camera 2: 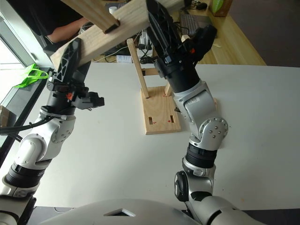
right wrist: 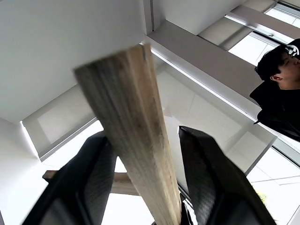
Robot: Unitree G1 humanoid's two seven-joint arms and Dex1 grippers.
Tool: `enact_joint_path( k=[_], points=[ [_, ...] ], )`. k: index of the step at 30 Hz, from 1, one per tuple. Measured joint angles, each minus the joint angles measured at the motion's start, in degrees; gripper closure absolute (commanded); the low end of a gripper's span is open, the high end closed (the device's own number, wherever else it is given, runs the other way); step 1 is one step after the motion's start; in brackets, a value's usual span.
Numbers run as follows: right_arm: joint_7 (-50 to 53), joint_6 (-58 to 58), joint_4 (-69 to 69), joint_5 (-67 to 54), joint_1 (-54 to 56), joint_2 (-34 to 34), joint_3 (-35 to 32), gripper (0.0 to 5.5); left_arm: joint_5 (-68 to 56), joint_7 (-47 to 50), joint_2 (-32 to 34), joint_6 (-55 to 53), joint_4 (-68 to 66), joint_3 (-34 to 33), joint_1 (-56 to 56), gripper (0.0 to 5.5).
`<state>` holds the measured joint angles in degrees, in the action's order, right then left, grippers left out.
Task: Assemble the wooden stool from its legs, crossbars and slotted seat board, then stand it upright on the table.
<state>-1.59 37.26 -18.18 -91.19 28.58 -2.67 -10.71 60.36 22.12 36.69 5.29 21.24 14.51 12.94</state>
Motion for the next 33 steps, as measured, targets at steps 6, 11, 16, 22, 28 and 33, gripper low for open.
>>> enact_joint_path(
  k=[6, 11, 16, 22, 28, 33],
  points=[
    [-0.31, -0.6, 0.61, 3.24, 1.35, 0.78, 2.24, 4.03, 0.9, -1.84, -1.06, 2.92, -0.69, -0.65, 1.0, 4.48],
    [-0.67, -1.12, 0.69, 4.63, 1.31, 1.04, 2.54, 4.29, 3.52, -1.42, -0.67, 4.49, -1.15, -2.72, 1.03, 4.48],
    [-0.09, -1.17, 1.44, 4.95, 1.33, 0.77, 2.5, 4.48, 10.64, 0.42, -0.57, 4.1, -1.39, -4.31, 1.06, 4.48],
    [3.94, -1.69, 2.99, 3.7, 2.83, -2.71, 1.3, 4.48, 13.73, 1.58, -0.58, 3.63, -3.16, -4.91, 2.41, 4.09],
    [5.07, -7.09, 3.93, 2.28, 2.98, -2.38, -4.49, 4.52, 2.67, -2.29, 0.4, 6.78, -5.16, -7.72, 1.09, 3.37],
    [4.88, -6.98, 5.11, 4.6, 2.99, 0.09, -4.21, 4.52, -7.46, -7.74, -0.34, 7.05, -7.22, -9.95, 0.22, 3.37]
  ],
)
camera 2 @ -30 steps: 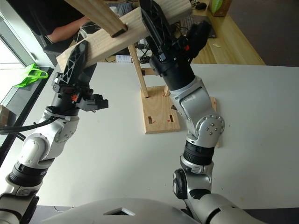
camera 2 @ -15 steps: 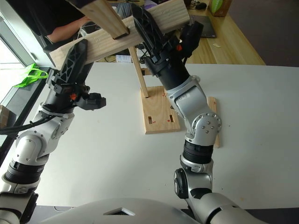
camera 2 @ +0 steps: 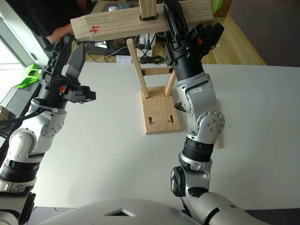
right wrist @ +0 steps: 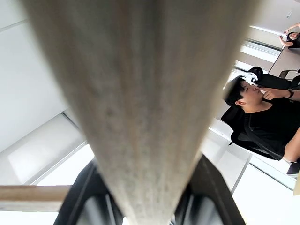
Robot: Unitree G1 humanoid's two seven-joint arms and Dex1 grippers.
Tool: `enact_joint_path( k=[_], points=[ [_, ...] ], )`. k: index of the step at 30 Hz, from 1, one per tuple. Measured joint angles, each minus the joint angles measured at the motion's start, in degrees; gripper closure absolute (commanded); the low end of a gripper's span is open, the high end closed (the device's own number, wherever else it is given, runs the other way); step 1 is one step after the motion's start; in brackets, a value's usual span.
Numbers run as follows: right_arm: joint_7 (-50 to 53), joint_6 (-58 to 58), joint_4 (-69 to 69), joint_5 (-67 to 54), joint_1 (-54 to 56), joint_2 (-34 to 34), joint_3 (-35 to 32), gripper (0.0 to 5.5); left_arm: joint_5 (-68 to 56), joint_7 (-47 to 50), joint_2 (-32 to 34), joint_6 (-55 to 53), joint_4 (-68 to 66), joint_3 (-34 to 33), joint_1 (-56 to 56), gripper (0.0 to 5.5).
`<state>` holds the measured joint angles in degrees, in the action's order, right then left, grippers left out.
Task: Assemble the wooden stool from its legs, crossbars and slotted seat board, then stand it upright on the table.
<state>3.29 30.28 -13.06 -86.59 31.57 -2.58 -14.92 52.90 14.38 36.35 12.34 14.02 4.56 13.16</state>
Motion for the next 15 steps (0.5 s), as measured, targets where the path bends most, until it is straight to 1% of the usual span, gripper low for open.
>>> enact_joint_path(
  k=[2, 5, 8, 9, 10, 11, 12, 15],
  points=[
    [-0.5, 0.64, 0.83, 3.72, -0.5, 4.32, -0.19, 4.52, -11.07, -5.18, -3.74, -4.06, -2.17, -3.37, -1.38, 3.37],
    [-3.17, 1.46, 1.6, 9.53, -4.01, 10.7, -0.96, 4.52, -30.91, -12.74, -13.0, -15.67, -4.0, -9.84, -2.91, 3.37],
    [-4.99, 1.34, 1.6, 16.48, -9.05, 15.06, -0.9, 4.52, -49.72, -15.19, -23.55, -28.3, -3.04, -16.55, -2.99, 3.37],
    [-5.56, 1.11, 1.56, 19.81, -11.24, 16.54, -0.79, 4.52, -55.49, -15.03, -26.84, -32.22, -2.22, -18.94, -3.0, 3.37],
    [-6.74, 0.11, 1.32, 25.66, -15.49, 19.01, -0.28, 4.52, -63.27, -14.25, -31.22, -37.83, 0.04, -22.73, -2.98, 3.37],
    [-7.25, -0.72, 1.23, 30.83, -20.13, 21.05, 0.09, 4.52, -66.82, -12.82, -33.71, -40.66, 2.17, -24.94, -3.22, 3.37],
    [-7.61, -1.53, 1.41, 34.23, -23.94, 21.88, 0.05, 4.52, -68.39, -11.91, -34.48, -41.67, 3.92, -25.9, -3.42, 3.37],
    [-11.11, -5.41, -0.74, 38.73, -29.29, 22.84, -0.2, 4.52, -70.29, -9.7, -35.62, -43.31, 8.03, -26.54, -5.06, 3.37]
  ],
)
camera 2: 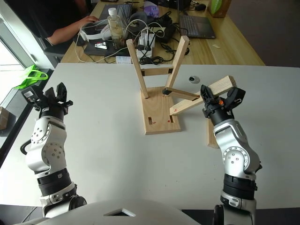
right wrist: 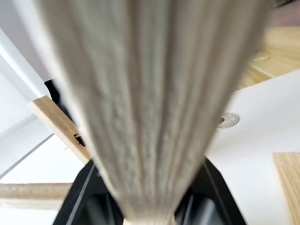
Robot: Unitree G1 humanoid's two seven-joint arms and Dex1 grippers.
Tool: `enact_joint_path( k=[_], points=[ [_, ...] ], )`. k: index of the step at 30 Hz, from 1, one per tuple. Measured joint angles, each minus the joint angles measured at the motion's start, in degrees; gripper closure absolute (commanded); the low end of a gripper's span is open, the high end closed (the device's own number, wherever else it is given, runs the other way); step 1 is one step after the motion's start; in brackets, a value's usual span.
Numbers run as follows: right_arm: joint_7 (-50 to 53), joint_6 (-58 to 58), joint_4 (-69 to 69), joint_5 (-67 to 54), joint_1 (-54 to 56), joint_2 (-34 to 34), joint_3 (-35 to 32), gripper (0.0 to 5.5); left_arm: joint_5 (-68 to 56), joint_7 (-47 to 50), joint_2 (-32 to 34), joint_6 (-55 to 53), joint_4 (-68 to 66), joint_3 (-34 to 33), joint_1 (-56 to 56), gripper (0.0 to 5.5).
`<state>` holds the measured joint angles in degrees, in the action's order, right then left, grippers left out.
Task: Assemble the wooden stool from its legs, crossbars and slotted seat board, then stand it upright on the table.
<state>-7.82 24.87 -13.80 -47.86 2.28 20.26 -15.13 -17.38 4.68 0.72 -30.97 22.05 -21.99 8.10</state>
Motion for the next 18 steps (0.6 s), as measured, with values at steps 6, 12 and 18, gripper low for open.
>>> enact_joint_path(
  k=[6, 12, 18],
  points=[
    [-1.72, 0.21, -4.36, 1.56, -5.21, 1.12, -0.93, 4.52, 1.41, 2.18, -0.5, -0.63, 2.13, 1.77, -2.51, 3.37],
    [-6.86, 5.87, -3.57, 0.19, -2.33, 6.16, -1.91, 4.52, 4.57, 3.42, -0.73, 1.3, 4.31, 4.49, -6.31, 3.37],
    [-12.83, 11.56, -1.05, -0.11, 0.04, 12.71, -1.19, 4.52, 6.13, 4.24, -0.82, 2.84, 4.91, 5.38, -7.2, 3.37]
  ],
)
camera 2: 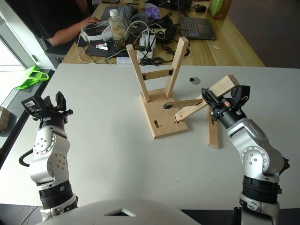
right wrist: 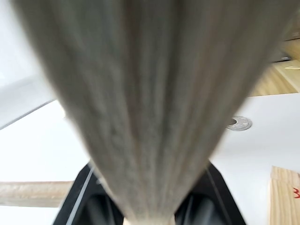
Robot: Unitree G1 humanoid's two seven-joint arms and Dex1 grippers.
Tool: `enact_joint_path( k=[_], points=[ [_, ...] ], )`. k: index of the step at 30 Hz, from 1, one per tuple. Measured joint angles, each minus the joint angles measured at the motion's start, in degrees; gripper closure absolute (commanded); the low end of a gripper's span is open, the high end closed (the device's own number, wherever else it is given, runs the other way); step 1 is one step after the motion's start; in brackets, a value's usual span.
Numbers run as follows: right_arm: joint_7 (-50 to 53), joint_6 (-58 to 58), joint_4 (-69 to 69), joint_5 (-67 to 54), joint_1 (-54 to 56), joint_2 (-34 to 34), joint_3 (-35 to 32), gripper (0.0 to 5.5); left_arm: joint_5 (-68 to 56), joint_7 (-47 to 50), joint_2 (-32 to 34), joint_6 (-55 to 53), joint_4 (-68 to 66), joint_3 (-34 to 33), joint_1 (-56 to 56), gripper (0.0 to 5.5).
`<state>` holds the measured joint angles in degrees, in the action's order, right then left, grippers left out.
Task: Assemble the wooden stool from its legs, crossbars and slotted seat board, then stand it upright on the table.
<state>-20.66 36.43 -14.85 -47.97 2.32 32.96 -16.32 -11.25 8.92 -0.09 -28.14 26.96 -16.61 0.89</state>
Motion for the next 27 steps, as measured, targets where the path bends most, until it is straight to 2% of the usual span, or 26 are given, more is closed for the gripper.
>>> enact_joint_path(
  k=[9, 16, 23, 24, 27],
  points=[
    [-2.45, 2.59, -1.25, 1.74, -0.8, 2.06, 1.58, 4.52, 1.26, 2.16, -1.02, 0.83, 0.71, 0.08, -0.98, 3.37],
    [0.67, -7.4, -2.23, 9.25, -2.85, -6.9, 6.05, 4.52, 1.79, 1.62, 0.15, 0.81, -0.48, 0.97, 1.3, 3.37],
    [6.75, -7.49, -2.23, 8.66, 0.2, -16.55, 5.83, 4.52, 1.94, 0.68, 1.5, 0.65, -1.43, 1.71, 2.98, 3.37],
    [6.94, -7.08, -2.47, 8.27, 0.32, -16.95, 5.63, 4.16, 2.09, 0.52, 1.61, 0.59, -1.55, 1.84, 2.99, 3.37],
    [7.71, -5.43, -3.56, 5.99, 0.41, -18.13, 4.87, 3.68, 2.11, 0.35, 1.91, 0.51, -1.81, 2.02, 3.03, 3.37]
  ],
)
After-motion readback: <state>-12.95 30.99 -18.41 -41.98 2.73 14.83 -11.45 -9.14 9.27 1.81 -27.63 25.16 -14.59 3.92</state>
